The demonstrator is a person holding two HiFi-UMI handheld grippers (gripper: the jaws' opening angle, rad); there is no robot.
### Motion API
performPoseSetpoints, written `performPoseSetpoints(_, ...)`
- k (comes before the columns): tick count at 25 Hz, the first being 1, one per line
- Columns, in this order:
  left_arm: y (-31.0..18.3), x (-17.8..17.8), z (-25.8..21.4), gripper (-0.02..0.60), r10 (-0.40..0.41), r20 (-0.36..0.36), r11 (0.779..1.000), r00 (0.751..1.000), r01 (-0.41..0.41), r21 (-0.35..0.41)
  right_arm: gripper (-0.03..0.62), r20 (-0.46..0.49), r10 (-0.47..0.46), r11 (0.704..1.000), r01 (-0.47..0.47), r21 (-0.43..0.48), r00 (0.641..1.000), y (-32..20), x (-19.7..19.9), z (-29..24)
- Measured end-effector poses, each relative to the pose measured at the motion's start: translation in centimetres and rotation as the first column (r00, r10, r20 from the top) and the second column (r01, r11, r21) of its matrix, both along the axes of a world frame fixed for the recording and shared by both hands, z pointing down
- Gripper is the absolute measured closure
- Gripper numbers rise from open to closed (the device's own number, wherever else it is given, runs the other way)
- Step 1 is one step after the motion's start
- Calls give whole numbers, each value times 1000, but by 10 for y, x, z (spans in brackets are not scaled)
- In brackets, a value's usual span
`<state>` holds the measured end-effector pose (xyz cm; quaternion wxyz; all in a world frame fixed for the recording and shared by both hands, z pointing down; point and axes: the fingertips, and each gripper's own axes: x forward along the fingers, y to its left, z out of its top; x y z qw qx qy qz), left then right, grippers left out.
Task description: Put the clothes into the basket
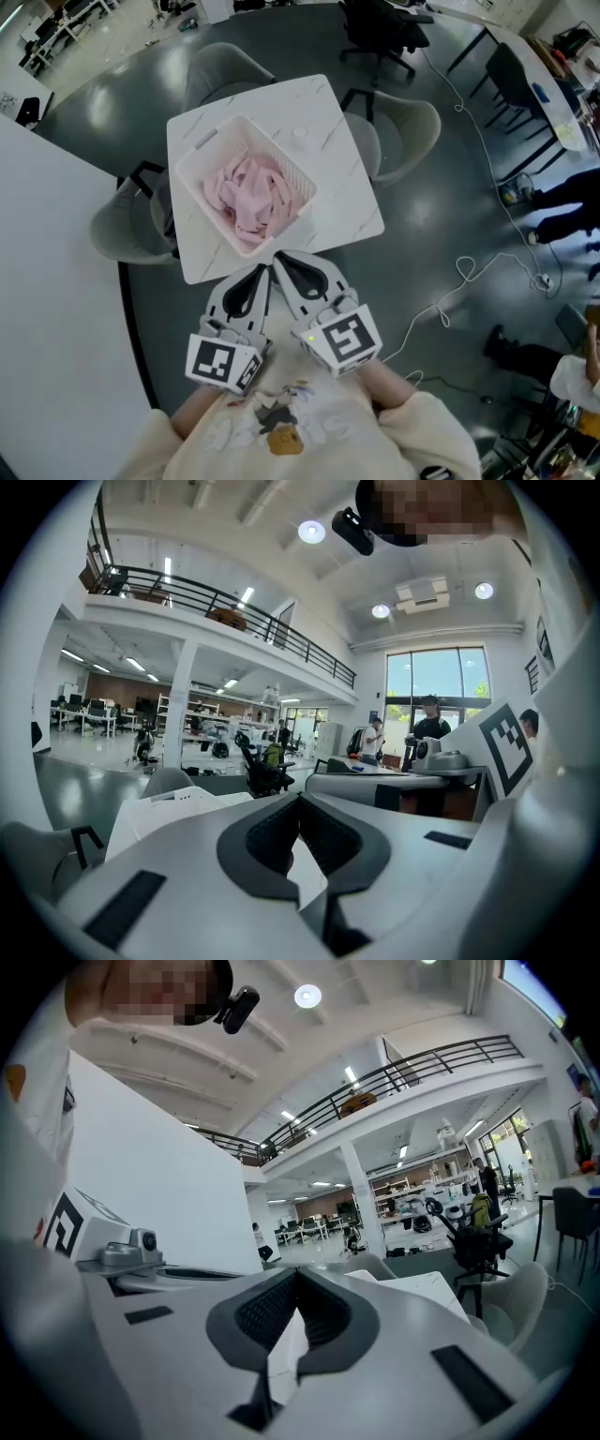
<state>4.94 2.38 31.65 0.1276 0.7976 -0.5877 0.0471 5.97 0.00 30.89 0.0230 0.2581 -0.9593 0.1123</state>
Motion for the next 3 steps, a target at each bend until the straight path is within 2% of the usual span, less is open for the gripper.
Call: performPoseSetpoints(3, -4, 4, -2, 571, 10, 8, 1000, 1000, -10, 9, 586, 1, 4, 1000, -4, 5, 1000, -5, 4, -3)
